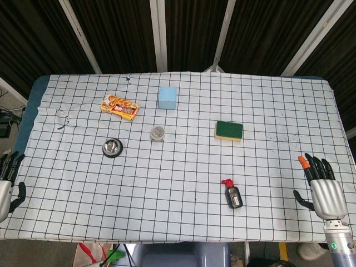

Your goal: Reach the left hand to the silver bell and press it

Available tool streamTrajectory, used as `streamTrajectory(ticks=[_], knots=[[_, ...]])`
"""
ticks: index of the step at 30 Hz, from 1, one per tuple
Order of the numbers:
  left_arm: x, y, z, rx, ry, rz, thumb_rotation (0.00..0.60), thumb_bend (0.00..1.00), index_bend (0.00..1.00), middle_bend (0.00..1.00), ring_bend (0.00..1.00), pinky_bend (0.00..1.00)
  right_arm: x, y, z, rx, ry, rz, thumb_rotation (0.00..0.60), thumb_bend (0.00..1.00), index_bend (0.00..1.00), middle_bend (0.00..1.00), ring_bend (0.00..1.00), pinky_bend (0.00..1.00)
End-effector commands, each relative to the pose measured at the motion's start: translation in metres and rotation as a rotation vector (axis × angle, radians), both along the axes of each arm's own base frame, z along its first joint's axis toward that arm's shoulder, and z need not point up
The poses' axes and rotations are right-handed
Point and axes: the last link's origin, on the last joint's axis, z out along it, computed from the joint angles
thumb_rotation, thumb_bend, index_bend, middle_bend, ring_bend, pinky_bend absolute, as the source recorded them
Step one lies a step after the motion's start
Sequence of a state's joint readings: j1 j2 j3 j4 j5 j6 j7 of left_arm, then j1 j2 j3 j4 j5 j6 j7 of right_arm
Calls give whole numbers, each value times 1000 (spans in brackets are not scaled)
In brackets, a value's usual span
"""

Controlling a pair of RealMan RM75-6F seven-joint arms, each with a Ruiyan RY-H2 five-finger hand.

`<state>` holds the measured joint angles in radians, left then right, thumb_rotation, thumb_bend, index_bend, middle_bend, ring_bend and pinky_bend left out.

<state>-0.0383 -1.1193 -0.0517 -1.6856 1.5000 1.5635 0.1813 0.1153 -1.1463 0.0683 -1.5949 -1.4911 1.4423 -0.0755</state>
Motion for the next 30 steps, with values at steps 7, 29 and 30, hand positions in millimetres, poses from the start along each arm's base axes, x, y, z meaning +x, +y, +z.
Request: streamTrajectory(ticks=[7, 29, 30], knots=[[1, -2, 2, 6, -6, -8, 600, 836, 62, 30, 0, 24, 1, 2, 0, 0, 4, 4, 600, 305, 57, 0, 9, 0], [-4, 34, -21, -83, 9, -21, 600, 836, 62, 29, 0, 24, 0, 3, 2, 1, -1, -5, 600, 305, 57, 0, 9, 0], [-5, 39, -24, -93, 13, -22, 600, 836, 62, 29, 0, 24, 0, 3, 2, 2, 0, -6, 600, 305, 57, 0, 9, 0]])
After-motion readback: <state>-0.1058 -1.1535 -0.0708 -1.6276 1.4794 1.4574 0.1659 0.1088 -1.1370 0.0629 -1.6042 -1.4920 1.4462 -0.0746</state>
